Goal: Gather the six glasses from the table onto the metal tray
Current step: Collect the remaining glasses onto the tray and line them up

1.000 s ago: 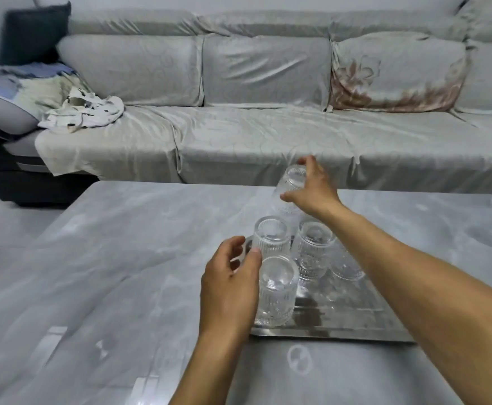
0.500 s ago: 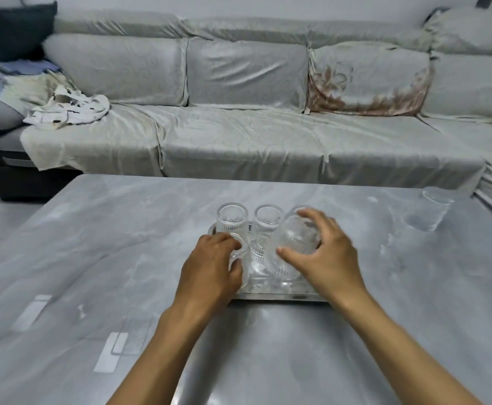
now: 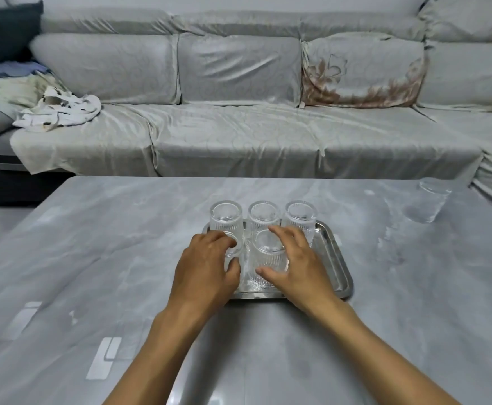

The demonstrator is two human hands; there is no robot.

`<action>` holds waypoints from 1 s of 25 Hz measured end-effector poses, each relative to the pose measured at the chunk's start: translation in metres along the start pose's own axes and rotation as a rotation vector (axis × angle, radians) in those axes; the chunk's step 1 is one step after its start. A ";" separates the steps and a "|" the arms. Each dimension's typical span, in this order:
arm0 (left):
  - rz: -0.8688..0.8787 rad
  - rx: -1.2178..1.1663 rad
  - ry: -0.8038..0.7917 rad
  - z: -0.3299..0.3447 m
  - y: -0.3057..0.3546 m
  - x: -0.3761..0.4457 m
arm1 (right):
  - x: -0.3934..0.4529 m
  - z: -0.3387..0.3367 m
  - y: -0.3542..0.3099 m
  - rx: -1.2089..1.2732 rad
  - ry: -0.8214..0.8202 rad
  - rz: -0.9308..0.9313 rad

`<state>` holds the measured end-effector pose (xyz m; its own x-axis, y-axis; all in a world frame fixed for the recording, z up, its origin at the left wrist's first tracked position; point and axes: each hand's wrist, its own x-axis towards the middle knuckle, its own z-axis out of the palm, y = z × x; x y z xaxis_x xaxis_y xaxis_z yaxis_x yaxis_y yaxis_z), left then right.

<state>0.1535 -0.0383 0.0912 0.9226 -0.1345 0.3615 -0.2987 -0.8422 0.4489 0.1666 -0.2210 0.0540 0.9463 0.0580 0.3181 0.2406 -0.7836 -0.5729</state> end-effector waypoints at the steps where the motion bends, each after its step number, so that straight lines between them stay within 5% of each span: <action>1: 0.012 0.009 0.007 -0.001 0.003 -0.002 | -0.001 -0.008 0.002 0.059 0.038 -0.009; 6: 0.331 -0.094 0.087 0.024 0.062 -0.038 | -0.007 -0.083 0.039 0.199 0.311 0.173; 9: 0.514 -0.039 -0.215 0.080 0.124 -0.034 | -0.023 -0.119 0.084 0.235 0.402 0.423; 12: 0.394 0.070 -0.597 0.137 0.178 0.030 | -0.028 -0.164 0.124 0.204 0.414 0.433; 15: 0.318 0.255 -0.804 0.186 0.216 0.098 | -0.017 -0.213 0.178 0.033 0.390 0.404; 21: 0.323 0.334 -0.925 0.223 0.206 0.104 | 0.048 -0.226 0.246 -0.241 0.220 0.446; 25: 0.348 0.342 -0.949 0.224 0.208 0.106 | 0.095 -0.204 0.282 -0.354 0.447 0.490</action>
<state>0.2437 -0.3446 0.0396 0.6565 -0.6231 -0.4250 -0.6340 -0.7612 0.1367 0.2804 -0.5627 0.0774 0.7313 -0.5462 0.4086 -0.3413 -0.8116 -0.4741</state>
